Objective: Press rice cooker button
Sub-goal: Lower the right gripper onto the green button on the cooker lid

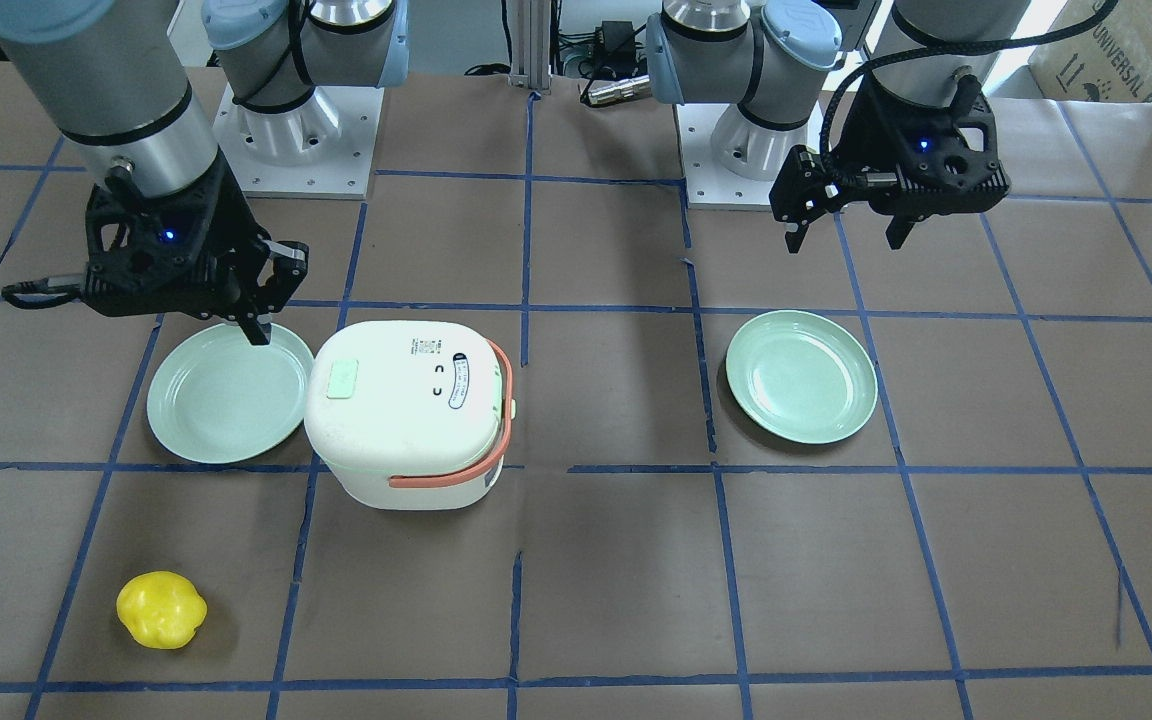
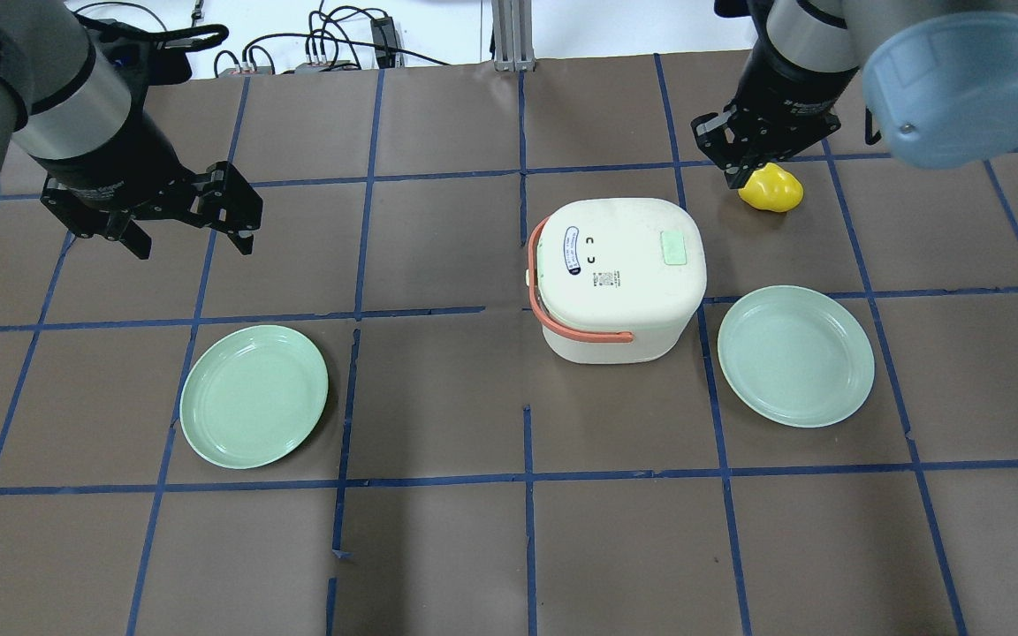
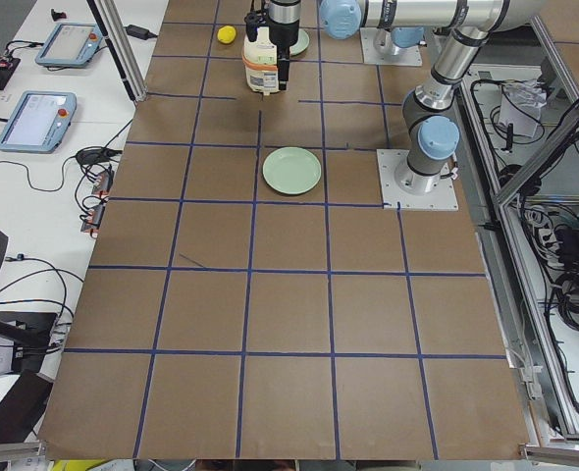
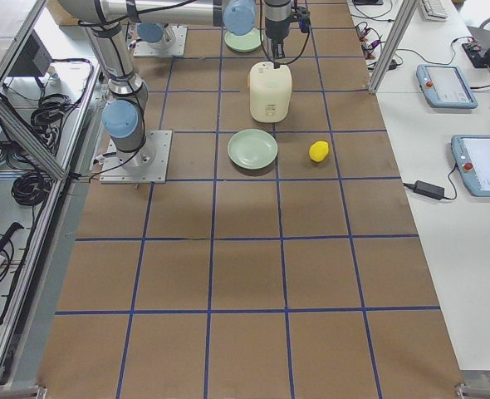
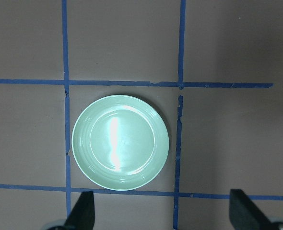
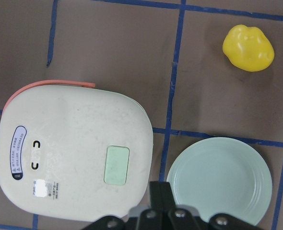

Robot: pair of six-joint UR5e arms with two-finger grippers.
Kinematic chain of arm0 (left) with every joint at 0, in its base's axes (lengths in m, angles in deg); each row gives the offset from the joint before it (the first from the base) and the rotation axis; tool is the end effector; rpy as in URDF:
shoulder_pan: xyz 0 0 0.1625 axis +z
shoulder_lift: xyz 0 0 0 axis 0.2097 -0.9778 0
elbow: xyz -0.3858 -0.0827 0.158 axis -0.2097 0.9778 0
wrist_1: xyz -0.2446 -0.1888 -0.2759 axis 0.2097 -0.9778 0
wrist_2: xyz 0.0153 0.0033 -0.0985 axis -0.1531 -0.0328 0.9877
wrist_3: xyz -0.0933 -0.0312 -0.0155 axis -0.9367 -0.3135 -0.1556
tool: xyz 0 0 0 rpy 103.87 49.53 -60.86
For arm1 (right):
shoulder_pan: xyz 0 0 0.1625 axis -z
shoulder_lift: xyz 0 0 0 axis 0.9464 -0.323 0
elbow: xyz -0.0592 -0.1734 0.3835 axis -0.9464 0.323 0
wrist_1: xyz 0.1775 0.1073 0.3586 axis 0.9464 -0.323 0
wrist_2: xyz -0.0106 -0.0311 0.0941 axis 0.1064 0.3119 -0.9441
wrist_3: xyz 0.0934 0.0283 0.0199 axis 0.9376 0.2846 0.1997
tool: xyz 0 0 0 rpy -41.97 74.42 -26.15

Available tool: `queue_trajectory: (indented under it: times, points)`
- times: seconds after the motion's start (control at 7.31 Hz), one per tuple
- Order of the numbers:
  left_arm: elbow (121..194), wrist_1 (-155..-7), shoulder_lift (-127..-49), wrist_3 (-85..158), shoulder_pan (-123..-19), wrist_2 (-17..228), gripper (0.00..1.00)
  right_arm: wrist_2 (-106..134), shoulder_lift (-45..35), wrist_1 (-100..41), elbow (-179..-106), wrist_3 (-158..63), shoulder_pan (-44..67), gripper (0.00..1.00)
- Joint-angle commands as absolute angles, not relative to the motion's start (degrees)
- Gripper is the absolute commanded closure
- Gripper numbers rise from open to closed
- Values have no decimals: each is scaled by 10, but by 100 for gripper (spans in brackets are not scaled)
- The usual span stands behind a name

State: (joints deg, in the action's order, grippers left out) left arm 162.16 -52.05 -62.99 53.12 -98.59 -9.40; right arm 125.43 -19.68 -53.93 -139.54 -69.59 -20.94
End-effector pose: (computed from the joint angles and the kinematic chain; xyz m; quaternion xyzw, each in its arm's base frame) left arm -0.0997 -0.4636 0.4865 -0.0158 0.9994 -0.0145 0.0276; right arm 0.1562 -0.5358 0.4537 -0.0684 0.9966 -0.0426 0.0150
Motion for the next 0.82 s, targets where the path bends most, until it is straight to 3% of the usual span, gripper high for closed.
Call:
queue_trajectory:
  times: [0.0, 0.68]
  points:
    - [1622, -520, -630, 531, -986, -94, 0, 1259, -170, -565, -1393, -695, -226, 92]
    - [1622, -521, -630, 531, -986, -94, 0, 1250, -148, -580, -1418, -693, -231, 92]
